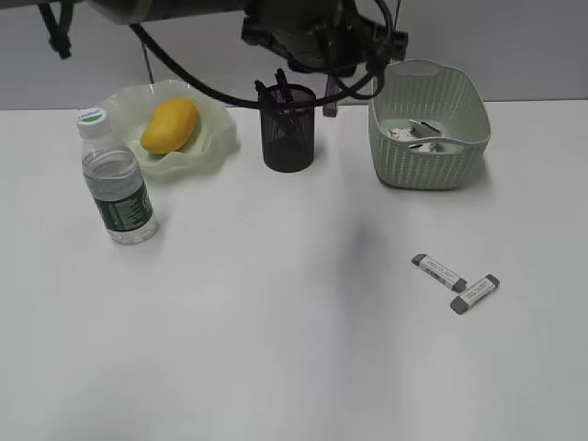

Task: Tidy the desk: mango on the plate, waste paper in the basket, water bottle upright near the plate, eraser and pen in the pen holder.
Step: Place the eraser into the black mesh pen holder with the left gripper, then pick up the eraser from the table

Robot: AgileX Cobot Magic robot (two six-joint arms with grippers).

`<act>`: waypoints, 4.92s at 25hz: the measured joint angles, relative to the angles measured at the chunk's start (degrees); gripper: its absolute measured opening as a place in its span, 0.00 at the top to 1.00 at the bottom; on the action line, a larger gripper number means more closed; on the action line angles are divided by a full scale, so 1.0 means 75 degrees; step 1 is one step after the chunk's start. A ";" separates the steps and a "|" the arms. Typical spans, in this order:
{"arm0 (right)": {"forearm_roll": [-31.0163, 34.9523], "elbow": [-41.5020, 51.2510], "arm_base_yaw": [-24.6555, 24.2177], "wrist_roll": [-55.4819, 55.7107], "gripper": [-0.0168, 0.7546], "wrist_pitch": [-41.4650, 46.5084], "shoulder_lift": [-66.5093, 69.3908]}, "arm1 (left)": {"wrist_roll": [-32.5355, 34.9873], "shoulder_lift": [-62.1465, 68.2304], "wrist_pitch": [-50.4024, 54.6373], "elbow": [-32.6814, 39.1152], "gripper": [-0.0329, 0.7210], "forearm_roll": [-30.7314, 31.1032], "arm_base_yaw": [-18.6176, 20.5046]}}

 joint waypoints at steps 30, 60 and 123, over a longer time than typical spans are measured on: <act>0.0000 0.0000 0.0000 0.0000 0.39 0.0000 0.0000 | -0.0063 0.1661 -0.4339 0.0022 0.76 0.1509 0.2001; 0.0000 0.0000 0.0000 0.0000 0.40 0.0000 0.0000 | -0.0063 0.0735 -0.3423 0.0022 0.27 0.1757 0.2079; 0.0054 -0.4174 0.1908 0.6089 0.44 -0.0324 1.2898 | 0.7764 -1.3077 0.2921 0.8987 0.29 -0.5514 0.5312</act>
